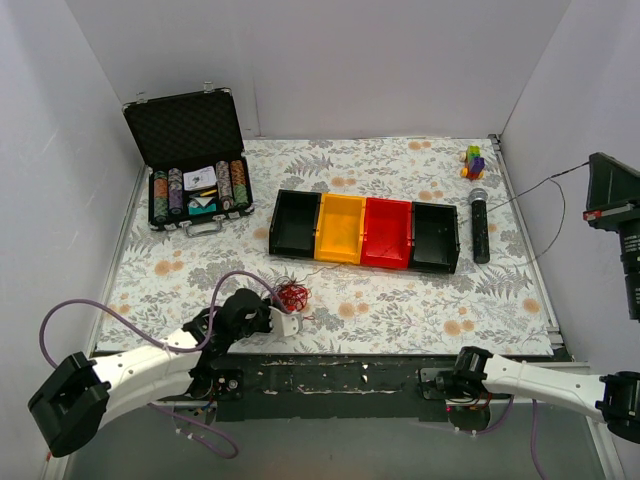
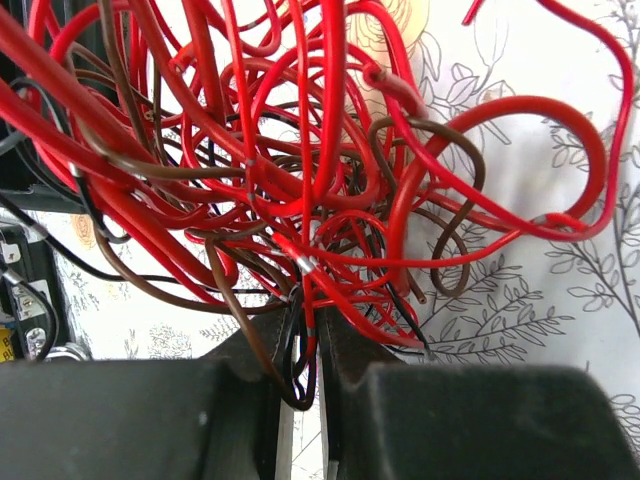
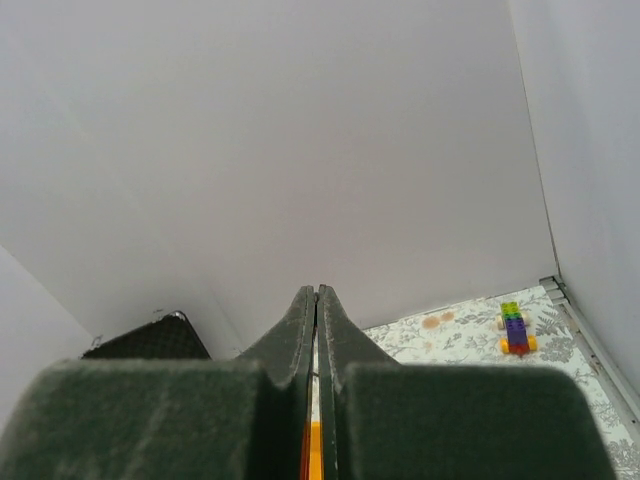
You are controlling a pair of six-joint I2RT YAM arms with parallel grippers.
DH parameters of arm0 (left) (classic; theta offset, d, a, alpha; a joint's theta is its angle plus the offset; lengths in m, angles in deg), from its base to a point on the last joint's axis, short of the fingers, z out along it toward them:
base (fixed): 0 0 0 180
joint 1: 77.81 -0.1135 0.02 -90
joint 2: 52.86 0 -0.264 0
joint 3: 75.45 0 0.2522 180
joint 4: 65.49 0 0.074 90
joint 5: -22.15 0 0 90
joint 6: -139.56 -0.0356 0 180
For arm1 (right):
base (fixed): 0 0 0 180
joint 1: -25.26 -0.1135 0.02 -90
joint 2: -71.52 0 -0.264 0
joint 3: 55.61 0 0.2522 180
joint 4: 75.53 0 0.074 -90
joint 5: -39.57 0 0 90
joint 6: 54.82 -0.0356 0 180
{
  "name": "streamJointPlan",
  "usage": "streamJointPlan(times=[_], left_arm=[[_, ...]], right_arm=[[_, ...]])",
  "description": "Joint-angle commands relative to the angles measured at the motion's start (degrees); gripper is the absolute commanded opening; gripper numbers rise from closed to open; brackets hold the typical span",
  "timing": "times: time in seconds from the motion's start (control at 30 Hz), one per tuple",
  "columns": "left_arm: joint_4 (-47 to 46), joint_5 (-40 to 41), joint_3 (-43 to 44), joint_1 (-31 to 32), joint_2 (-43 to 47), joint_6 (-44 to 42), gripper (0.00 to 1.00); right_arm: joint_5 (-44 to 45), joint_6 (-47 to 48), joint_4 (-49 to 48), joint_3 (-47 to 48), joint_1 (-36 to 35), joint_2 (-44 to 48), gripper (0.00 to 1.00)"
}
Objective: Untangle the cables
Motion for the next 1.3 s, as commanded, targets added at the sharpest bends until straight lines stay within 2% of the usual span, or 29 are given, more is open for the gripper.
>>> streamJointPlan(times=[0.0,0.1,0.3,0.47,0.6,0.77,1.0,1.1,1.23,1.27], left_arm=[[6.9,1.1,-0.7,-0.9,-4.7,1.6,0.0],[5.6,1.8,-1.3,-1.3,-6.8,0.8,0.0],[4.3,2.1,-2.3,-1.6,-8.3,0.6,0.0],[4.0,2.6,-3.2,-1.7,-8.4,0.3,0.0],[4.0,2.8,-3.7,-2.0,-8.6,0.8,0.0],[3.3,2.9,-2.7,-2.4,-8.2,1.1,0.0],[10.3,-0.6,13.0,-2.3,-11.4,9.1,0.03],[14.0,-4.0,17.8,-2.4,-11.8,11.3,0.14],[19.9,-10.5,22.2,-2.3,-9.6,11.7,0.56],[21.3,-12.1,22.9,-2.3,-8.7,11.7,0.6]], right_arm=[[3.3,2.7,-2.5,-1.2,-1.1,-1.7,0.01],[3.8,7.4,-8.0,0.3,-1.3,-0.8,0.01],[5.6,12.7,-12.8,2.4,-1.9,-1.5,0.01],[6.8,22.6,-27.3,0.4,-2.0,0.4,0.01],[6.8,29.2,-34.2,2.2,-2.0,0.1,0.01],[6.6,28.7,-31.5,3.1,-2.9,-2.6,0.01],[6.2,25.3,-30.7,-1.9,-5.1,-2.9,0.01],[5.8,26.7,-32.4,-2.0,-5.8,-4.7,0.01],[4.3,29.2,-33.0,2.3,-6.0,-9.3,0.01],[3.9,29.9,-33.5,3.2,-6.0,-10.5,0.01]])
